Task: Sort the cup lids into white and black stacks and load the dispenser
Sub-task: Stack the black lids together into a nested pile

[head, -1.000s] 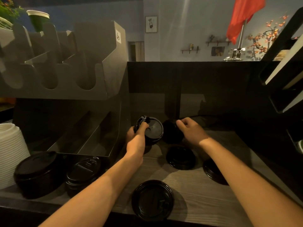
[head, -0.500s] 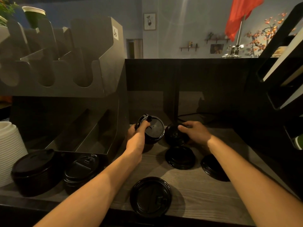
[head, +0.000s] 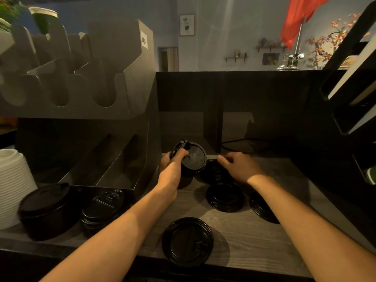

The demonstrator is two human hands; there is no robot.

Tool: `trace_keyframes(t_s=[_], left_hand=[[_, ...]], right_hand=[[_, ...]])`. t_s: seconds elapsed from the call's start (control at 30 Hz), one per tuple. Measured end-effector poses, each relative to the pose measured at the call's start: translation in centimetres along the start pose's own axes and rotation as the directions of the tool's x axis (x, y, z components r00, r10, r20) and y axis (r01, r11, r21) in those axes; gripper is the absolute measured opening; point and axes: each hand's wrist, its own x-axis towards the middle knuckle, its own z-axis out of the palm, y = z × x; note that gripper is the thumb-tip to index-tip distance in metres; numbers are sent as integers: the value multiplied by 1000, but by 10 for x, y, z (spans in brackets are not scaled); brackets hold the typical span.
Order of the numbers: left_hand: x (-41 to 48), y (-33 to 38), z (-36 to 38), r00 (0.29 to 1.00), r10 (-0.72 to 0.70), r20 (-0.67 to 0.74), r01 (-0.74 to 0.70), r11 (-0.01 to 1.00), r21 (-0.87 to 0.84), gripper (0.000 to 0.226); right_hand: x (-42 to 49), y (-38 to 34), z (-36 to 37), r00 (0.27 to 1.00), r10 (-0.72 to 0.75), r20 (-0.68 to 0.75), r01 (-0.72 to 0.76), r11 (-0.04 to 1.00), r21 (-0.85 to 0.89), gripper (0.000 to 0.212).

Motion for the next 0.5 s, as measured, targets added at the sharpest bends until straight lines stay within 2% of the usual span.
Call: trace_keyframes(t_s=[0.07, 0.1, 0.17, 0.23, 0.3, 0.43, 0.5], left_hand=[[-3, 1, 0, 1000, 22, 3, -22, 1000, 10, 16], [-5, 2, 1, 999, 33, 11, -34, 999, 13, 32], [-10, 4, 0, 999, 32, 39, -32, 999, 22, 62], [-15, 5, 0, 997, 38, 64, -36, 999, -25, 56], [-18, 7, -2, 995, 75, 72, -72, 996, -44, 45], [-30, 16, -4, 983, 147, 106, -144, 989, -42, 67], [-39, 20, -5, 975, 195, 106, -193, 981, -28, 66]], right_hand=[[-4, -8, -2, 995, -57, -81, 64, 994, 92, 43], [-7, -15, -4, 993, -85, -87, 102, 973, 207, 42], [-16, -30, -7, 988, -152, -13, 140, 867, 479, 37], [-24, -41, -5, 976, -210, 61, 118, 740, 663, 31], [-28, -48, -3, 970, -236, 61, 119, 677, 726, 27], [-35, -58, -9, 980, -201, -3, 132, 630, 765, 32], [-42, -62, -12, 983, -177, -40, 143, 617, 774, 31]])
